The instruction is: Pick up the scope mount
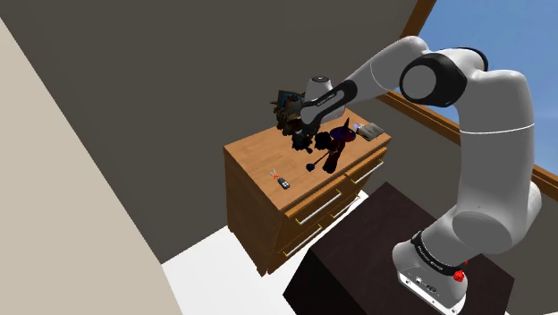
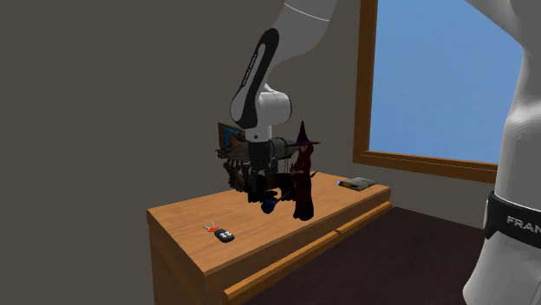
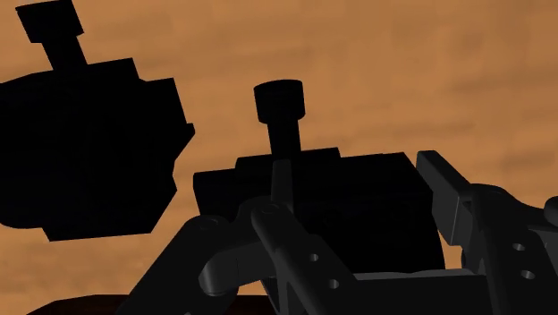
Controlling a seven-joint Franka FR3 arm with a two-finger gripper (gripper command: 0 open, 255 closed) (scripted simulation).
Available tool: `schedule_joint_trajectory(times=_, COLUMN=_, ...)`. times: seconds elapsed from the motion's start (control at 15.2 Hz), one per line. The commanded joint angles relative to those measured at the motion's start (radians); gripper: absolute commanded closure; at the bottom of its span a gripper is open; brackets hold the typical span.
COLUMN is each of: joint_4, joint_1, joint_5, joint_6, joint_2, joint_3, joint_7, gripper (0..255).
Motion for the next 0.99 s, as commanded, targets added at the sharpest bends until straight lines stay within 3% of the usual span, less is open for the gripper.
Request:
schedule_joint_trajectory(times=0.0, joint_4=-0.001, joint_1=0.001, joint_5=0.000, joint_6=-0.018, joint_2=-0.019, joint_3=0.000, joint_7=-0.001, gripper=255)
schedule_joint_trajectory(times=0.92, joint_4=-0.016, joint_1=0.003, joint_5=-0.002, joint_6=-0.126, joint_2=-0.143, joint_3=-0.003, joint_7=-0.006, gripper=255)
